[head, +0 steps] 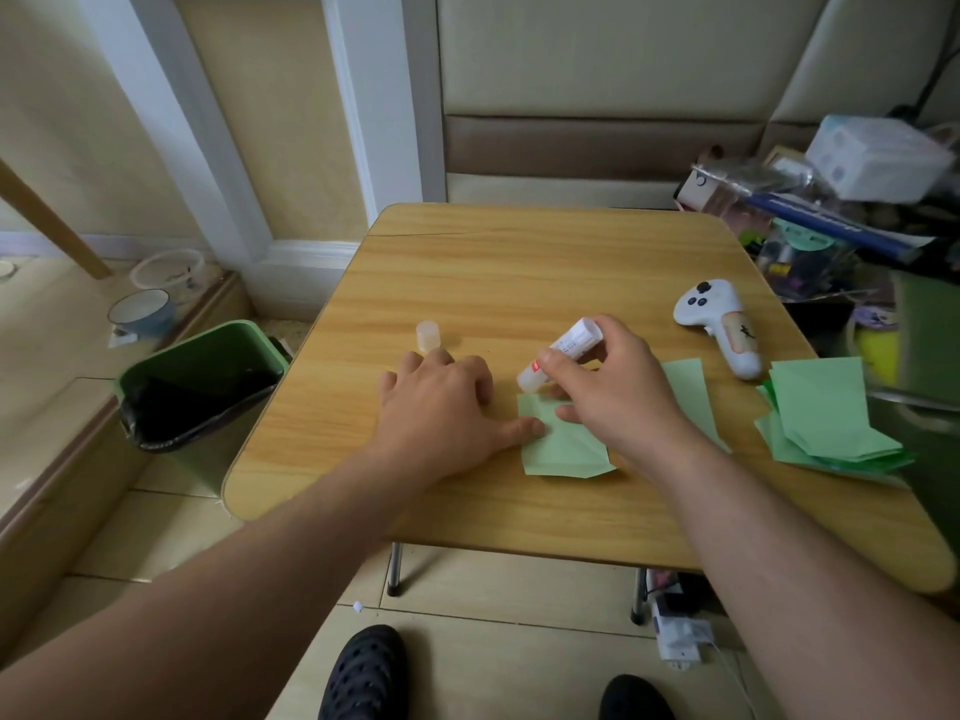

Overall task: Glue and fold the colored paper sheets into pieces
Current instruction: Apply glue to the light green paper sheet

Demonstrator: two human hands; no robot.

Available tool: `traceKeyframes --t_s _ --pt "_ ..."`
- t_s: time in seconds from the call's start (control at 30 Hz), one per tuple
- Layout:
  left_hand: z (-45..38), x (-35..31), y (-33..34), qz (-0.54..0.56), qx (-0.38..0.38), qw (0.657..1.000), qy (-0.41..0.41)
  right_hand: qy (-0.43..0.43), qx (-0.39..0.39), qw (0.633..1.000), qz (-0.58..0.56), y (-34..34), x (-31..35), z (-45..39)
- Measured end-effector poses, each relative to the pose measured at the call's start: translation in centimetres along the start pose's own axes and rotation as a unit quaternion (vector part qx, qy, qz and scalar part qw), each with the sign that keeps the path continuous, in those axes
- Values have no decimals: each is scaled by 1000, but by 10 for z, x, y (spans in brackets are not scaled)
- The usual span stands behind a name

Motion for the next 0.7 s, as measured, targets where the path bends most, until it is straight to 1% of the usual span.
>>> traceKeyframes --t_s 0.1,0.17,0.23,0.3,0.4,0.57,0.7 --pt "10 -7 2 7 -2 1000 24 -13 3 1000 7 0 2 2" --pt "18 -12 4 21 8 997 74 -20 0 1000 18 -1 2 2" --pt "24 -15 5 34 34 990 131 -22 0 999 33 -1 2 2" --pt "25 -12 5 50 57 983 166 -20 5 999 46 -1 1 3" --pt "23 -7 3 79 67 978 183 -23 3 996 89 -1 -1 2" --pt "23 -10 2 76 59 976 196 -66 3 986 153 3 0 3" --pt "22 -11 2 71 62 977 193 -74 7 986 151 4 2 4"
Point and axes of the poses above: each hand's wrist, its own z-axis away from the middle knuckle, its own y-axis out of the palm, x = y × z, the point moved 5 cm from there along -z, towards the middle knuckle, and after that the axes turned 5 degrees about -x, right-handed, at the moved point
